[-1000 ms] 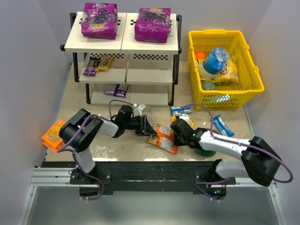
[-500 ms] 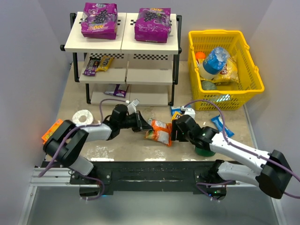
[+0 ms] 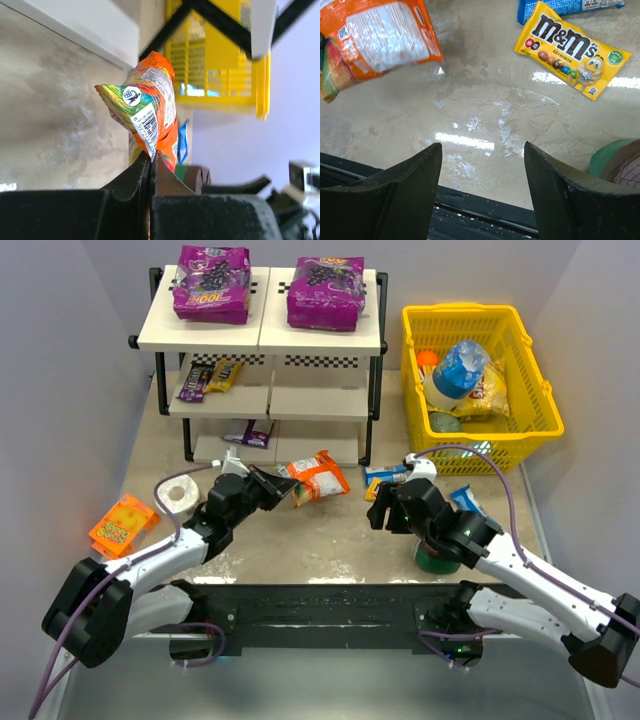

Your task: Place and organize the candy bags onto the shelf

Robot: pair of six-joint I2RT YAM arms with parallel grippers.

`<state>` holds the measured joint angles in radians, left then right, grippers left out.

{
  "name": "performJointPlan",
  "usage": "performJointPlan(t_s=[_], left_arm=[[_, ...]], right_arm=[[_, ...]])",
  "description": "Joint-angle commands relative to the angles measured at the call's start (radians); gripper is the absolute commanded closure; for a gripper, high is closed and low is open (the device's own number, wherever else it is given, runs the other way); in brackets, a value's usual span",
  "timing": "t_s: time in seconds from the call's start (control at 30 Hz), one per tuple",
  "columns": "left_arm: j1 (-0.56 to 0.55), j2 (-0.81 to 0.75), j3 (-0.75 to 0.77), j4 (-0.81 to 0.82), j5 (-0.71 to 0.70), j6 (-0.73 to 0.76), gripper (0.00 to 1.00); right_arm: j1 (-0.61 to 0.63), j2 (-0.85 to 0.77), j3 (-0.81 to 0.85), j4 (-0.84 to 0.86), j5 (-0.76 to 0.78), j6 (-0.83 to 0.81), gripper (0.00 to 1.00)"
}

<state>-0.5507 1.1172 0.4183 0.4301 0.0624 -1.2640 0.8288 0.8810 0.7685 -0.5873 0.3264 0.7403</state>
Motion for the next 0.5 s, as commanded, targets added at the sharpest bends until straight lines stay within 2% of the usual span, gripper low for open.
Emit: performJointPlan(t_s=[0.0,0.23,0.47], left_arm=[[-0.015,-0.007,-0.007,0.087,-0.257,-0.162,1.00],[-0.022,0.085,0.033,0.165,-0.435,-0.270,1.00],[-0.025,0.286,0.131,0.321,-0.536,-0.341,1.00]], right_arm=[[-0.005,-0.043,0.067,-0.054,0.037,-0.010,0.30],[-0.003,-0.103,0.115,-0.083,0.039,-0.030,0.27],[-0.005,-0.125,0.144,-0.101,0.031,-0.042,0.26]])
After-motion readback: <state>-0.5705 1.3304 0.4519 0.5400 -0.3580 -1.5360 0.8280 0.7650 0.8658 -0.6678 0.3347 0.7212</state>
